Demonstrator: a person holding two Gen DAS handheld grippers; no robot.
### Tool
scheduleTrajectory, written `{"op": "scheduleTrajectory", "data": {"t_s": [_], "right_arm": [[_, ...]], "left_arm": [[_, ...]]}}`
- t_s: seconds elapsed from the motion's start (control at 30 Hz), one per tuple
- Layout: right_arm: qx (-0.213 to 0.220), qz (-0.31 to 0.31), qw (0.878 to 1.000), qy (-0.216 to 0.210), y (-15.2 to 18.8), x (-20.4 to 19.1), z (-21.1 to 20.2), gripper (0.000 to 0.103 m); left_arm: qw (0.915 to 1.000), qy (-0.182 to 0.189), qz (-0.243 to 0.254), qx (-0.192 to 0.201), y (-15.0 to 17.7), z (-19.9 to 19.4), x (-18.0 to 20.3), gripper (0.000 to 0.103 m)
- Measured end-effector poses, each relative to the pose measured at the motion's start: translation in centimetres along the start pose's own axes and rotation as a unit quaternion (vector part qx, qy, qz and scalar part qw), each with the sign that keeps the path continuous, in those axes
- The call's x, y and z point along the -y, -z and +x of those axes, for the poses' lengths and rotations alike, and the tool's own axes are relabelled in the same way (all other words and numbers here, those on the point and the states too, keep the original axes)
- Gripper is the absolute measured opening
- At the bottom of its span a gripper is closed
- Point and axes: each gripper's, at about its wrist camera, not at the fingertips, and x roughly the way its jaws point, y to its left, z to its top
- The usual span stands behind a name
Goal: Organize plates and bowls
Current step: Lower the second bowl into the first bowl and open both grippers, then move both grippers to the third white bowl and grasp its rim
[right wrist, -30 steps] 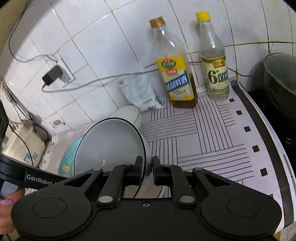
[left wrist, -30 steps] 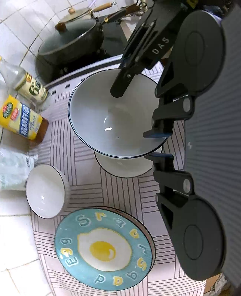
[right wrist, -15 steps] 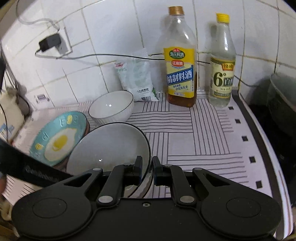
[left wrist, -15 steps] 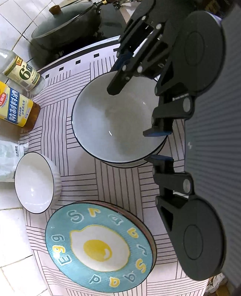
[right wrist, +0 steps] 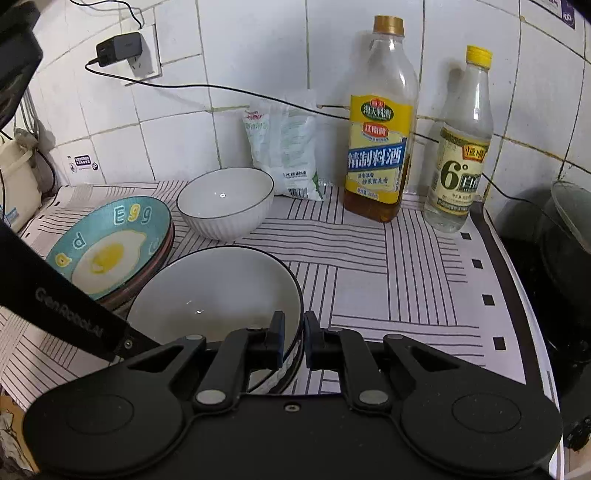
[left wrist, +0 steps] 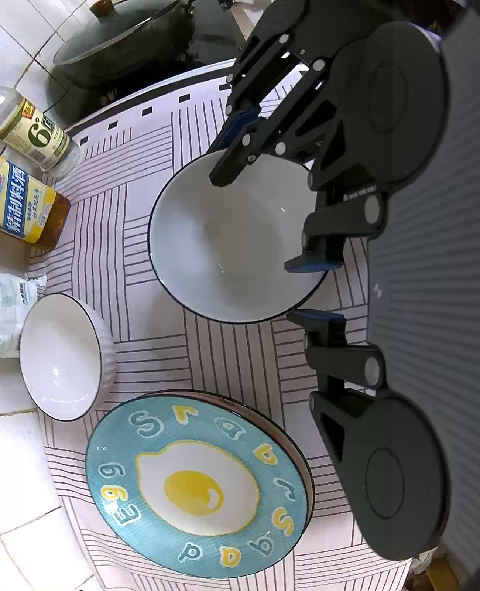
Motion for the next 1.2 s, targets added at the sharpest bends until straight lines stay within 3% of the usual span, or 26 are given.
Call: {"op": "scheduleTrajectory", "data": {"t_s": [0.37, 0.57, 0.77, 0.9, 1.2], "right_arm": [[0.002, -0.010, 1.000, 0.001, -0.4, 0.2, -0.8, 0.012], [0.013, 0.058, 0.998, -0.023, -2.7, 1.7, -2.9, 0.015], [0.006, 0.134, 0.988, -0.075, -4.4, 1.6, -3.9, 0.027], [-0.009, 0.149, 0.984, -0.095, -6.0, 0.4, -3.5, 0.037], [-0.029, 0.176, 0.980, -0.092, -9.3, -1.0, -0.9, 0.057]], "left_arm": [[0.9998, 0.010, -0.011, 0.016, 0.0, -1.5, -0.7, 0.019], [0.9980, 0.022, -0.006, 0.060, -0.1, -4.9, -2.0, 0.023], [0.9908, 0.037, 0.019, 0.128, -1.3, -8.4, -4.4, 0.028], [0.9852, 0.044, 0.038, 0.161, -3.3, -9.9, -6.3, 0.042], [0.9806, 0.039, 0.077, 0.176, -8.4, -8.3, -9.7, 0.053]]}}
